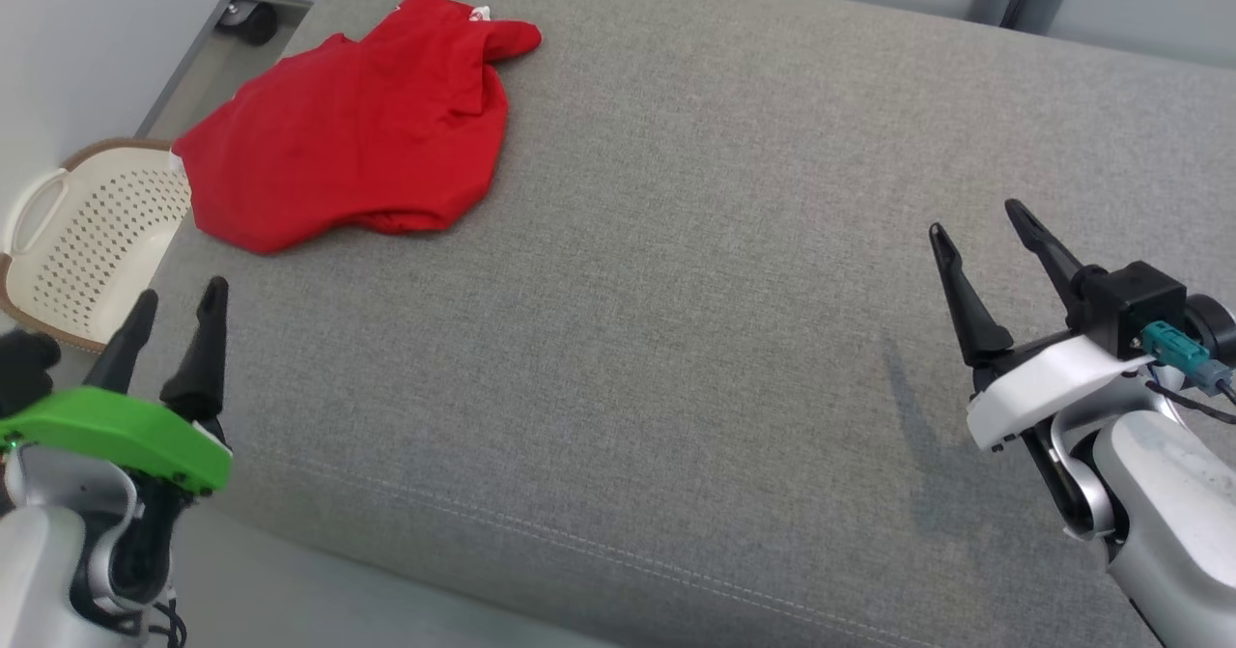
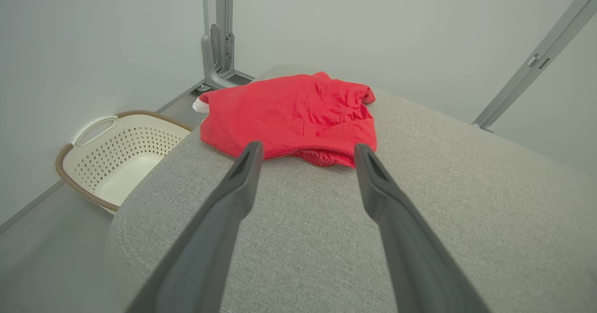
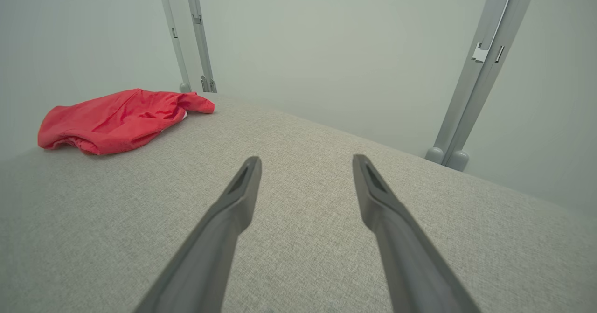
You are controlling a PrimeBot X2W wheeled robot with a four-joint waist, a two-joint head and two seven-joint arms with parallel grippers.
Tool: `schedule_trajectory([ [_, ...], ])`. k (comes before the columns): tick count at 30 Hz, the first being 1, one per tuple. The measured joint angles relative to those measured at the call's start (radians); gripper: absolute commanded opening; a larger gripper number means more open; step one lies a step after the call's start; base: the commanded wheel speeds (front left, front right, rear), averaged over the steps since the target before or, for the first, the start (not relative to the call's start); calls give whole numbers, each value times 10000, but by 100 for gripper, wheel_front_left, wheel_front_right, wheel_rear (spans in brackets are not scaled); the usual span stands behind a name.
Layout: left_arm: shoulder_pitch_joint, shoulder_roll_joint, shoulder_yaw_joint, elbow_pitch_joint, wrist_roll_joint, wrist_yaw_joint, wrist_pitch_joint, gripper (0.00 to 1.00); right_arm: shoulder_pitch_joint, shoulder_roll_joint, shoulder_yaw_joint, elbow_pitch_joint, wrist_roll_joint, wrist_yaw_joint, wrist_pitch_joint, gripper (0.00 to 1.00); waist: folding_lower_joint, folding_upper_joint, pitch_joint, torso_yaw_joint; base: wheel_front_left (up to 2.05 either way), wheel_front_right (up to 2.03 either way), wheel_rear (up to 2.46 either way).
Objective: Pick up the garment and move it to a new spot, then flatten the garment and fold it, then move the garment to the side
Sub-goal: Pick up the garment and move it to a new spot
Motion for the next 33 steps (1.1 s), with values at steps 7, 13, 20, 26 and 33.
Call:
schedule_trajectory([
  [7,-1903,82,366,1158,-1762,86,2552,100,-469,-420,-21,-759,-337,0,531,100,0,0,959,42,0,0,0],
  [13,-3424,13,686,2115,-2539,533,4163,100,-855,-874,4,-1402,-662,0,1081,100,0,0,1801,-35,0,0,0],
  [20,-4581,50,1124,3281,-2824,717,4939,100,-1359,-1356,-21,-2311,-966,0,1824,100,0,0,2926,-294,0,0,0],
  [26,-5334,-61,1252,3793,-2842,800,5149,100,-1737,-1705,-334,-3010,-1175,0,2240,100,1,0,3774,-539,0,0,0],
  [33,-6150,-364,1331,4140,-2867,803,5191,100,-2336,-2104,-742,-3848,-1356,0,2656,100,1,0,4783,-775,0,0,0],
])
